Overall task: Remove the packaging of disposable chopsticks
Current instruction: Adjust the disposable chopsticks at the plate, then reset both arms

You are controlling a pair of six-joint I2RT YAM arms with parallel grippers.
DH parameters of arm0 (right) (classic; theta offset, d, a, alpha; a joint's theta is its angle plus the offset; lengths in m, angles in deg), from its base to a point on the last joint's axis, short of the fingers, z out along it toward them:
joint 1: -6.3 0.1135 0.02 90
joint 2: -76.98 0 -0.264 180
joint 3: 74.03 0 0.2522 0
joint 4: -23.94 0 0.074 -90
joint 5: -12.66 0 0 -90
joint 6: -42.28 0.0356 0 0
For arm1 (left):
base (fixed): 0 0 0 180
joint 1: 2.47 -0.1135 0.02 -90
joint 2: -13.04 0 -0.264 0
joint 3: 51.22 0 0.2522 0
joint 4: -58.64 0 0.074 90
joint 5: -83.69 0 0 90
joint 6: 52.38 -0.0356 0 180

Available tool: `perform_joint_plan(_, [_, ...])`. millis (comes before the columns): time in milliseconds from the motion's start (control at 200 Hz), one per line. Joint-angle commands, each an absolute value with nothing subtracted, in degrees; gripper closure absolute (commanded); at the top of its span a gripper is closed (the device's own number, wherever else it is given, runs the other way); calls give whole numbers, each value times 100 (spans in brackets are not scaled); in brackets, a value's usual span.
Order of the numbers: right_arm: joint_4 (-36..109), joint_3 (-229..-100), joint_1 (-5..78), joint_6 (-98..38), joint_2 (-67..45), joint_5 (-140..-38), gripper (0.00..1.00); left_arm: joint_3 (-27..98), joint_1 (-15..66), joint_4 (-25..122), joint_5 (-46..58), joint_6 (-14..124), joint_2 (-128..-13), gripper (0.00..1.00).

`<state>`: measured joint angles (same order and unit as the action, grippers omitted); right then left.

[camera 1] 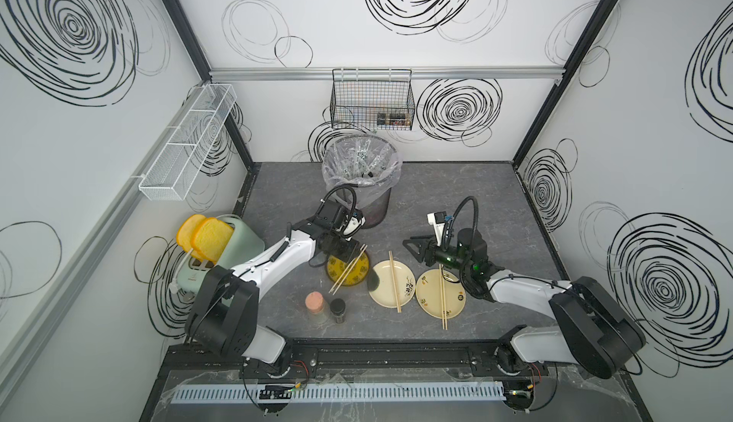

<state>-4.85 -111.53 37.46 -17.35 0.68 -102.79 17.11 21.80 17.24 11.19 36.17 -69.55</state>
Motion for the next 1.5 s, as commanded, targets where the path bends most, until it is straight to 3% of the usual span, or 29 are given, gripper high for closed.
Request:
perform_joint_plan(0, [264,-11402,3793,-2304,321,-9379,48,1450,2179,2189,1634,3728,-6499,62])
perform_joint_plan(105, [1328,-11684,3746,-2600,657,-8463,50,1414,2192,2296,1873,3784,-6163,61])
perform_joint_plan(235, [2175,-11652,3732,-2745,1505,-6524,49,1274,2229,2566,2251,3957,-5851,61])
perform_joint_plan(340, [2189,-11345,3663,-2954,2101,-4915,47,1264,2268,2535,2242,3947,-5679,60])
perform_joint_plan(445, [1718,-10911,3257,-3464,2378,-4243,43,1181,2269,2648,2236,3988,-5435,59])
perform_joint_plan(625, [-81,-9934,2026,-4296,2120,-4646,34,1070,2275,2766,2252,4050,-5319,58])
perform_joint_plan(776, [-1018,-9724,925,-4000,1267,-5556,32,1014,2241,2924,2129,4096,-5272,57])
perform_joint_plan(841, [-1003,-9923,751,-3936,1026,-5871,31,983,2214,2974,1995,4129,-5256,57])
perform_joint_plan(1051, [-3525,-9613,392,-4143,-414,-7289,29,823,2064,3411,1588,4448,-5134,56])
perform_joint_plan(1151, [-2949,-9938,495,-4132,-609,-7247,22,662,1950,3752,1164,4748,-4984,55])
perform_joint_plan(1211, [-2784,-10087,597,-4136,-697,-6930,18,520,1800,4117,537,4974,-4810,47])
perform_joint_plan(1226, [-2714,-10120,637,-4134,-708,-6838,13,464,1748,4241,335,5033,-4756,42])
perform_joint_plan(1241, [-2659,-10145,662,-4135,-713,-6781,1,419,1699,4367,52,5104,-4701,37])
perform_joint_plan(1316, [-2691,-10127,665,-4146,-699,-6777,2,-144,1513,5487,-1405,5398,-4438,33])
perform_joint_plan(1371, [-2715,-10119,668,-4139,-703,-6780,2,-615,1391,6464,-1912,5266,-4329,29])
perform_joint_plan(1386, [-2709,-10125,666,-4140,-702,-6777,2,-717,1373,6677,-2039,5154,-4322,23])
perform_joint_plan(1416, [-2699,-10128,661,-4147,-701,-6777,2,-885,1354,7054,-2257,4880,-4321,0])
perform_joint_plan(1491, [-2703,-10124,670,-4145,-698,-6776,2,-1270,1338,7705,-2871,4045,-4423,4])
